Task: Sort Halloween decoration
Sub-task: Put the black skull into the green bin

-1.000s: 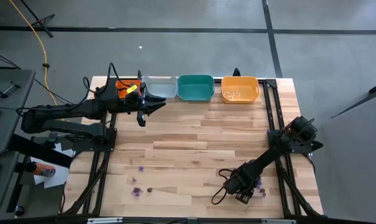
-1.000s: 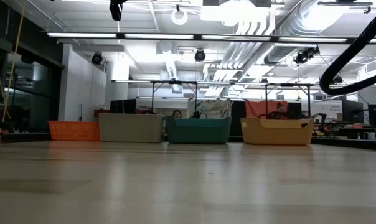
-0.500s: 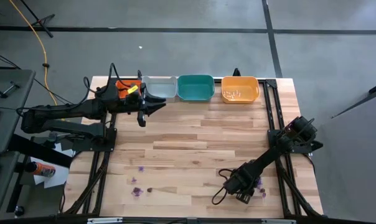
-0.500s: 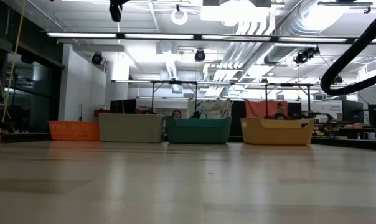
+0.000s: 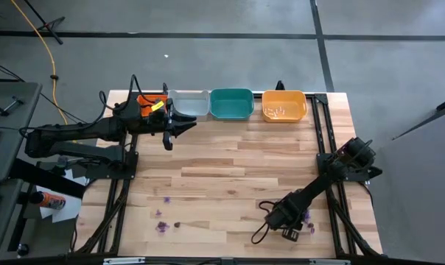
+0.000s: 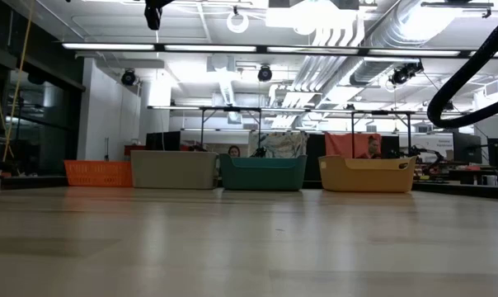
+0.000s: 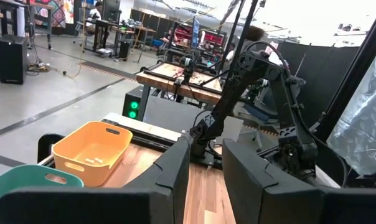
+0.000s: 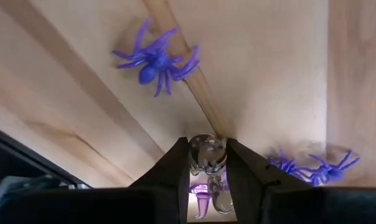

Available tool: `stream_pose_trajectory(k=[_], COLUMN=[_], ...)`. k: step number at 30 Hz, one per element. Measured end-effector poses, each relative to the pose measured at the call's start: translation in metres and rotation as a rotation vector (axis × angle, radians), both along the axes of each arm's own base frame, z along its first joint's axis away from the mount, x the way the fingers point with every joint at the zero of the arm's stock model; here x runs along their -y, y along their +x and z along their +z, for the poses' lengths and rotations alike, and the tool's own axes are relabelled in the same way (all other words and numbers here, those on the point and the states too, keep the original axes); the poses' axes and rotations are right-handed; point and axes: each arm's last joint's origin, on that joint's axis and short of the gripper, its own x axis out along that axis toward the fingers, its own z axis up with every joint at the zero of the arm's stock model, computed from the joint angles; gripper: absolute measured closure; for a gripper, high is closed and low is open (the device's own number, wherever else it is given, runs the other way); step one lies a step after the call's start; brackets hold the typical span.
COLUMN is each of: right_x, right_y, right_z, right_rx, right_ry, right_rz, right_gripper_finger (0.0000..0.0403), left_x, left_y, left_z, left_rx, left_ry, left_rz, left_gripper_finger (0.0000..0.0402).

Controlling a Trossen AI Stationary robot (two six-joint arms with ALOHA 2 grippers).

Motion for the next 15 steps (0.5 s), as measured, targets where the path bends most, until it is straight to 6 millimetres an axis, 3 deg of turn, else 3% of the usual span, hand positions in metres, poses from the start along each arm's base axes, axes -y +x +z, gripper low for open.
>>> stream_pose_trajectory(k=[3, 7, 15], right_x=[0.002, 0.013, 0.073], right_y=[-0.001, -0.005, -0.005], right_z=[0.009, 0.036, 0.108], right_rx=[0.069, 0.193, 0.608], right_ry=[-0.006, -0.061, -0.267], right_rz=[0.048, 0.093, 0.085], right_gripper_finger=[0.0327, 0.0328, 0.0328], left_x=[0.000, 0.000, -0.002], left_y=[0.000, 0.000, 0.000], left_z=[0.000, 0.000, 0.000], left_rx=[0.000, 0.000, -0.001], left_ry=[0.000, -0.007, -0.010], left_rz=[0.000, -0.001, 0.070], left_gripper_finger=[0.0319, 0.0319, 0.0319])
